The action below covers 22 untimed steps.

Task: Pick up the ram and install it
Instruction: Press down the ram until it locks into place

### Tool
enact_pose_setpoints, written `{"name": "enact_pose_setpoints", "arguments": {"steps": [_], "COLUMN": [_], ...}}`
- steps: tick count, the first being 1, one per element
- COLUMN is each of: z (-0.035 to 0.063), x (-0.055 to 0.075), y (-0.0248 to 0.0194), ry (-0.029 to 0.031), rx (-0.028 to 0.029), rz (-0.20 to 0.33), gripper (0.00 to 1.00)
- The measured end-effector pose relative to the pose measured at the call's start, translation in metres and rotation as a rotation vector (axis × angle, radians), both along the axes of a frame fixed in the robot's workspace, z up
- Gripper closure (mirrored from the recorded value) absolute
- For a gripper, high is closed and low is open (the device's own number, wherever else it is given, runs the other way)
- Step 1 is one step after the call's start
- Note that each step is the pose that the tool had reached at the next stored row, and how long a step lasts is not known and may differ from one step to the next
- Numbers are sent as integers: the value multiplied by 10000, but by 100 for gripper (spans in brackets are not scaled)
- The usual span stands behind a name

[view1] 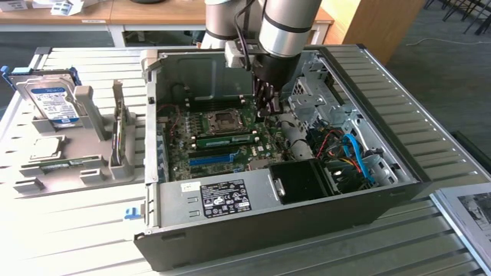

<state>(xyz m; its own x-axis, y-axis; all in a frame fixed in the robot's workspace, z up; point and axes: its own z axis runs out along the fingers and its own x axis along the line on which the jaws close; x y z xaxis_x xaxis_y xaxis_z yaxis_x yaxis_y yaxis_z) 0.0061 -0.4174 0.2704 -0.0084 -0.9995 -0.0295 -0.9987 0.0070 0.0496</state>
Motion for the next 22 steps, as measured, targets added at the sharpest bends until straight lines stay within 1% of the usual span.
{"name": "enact_pose_setpoints", "arguments": {"steps": [22], "z": [-185], "x": [0], "y": [0], "ry": [0], "rx": [1], "rz": [1], "gripper": [90]}}
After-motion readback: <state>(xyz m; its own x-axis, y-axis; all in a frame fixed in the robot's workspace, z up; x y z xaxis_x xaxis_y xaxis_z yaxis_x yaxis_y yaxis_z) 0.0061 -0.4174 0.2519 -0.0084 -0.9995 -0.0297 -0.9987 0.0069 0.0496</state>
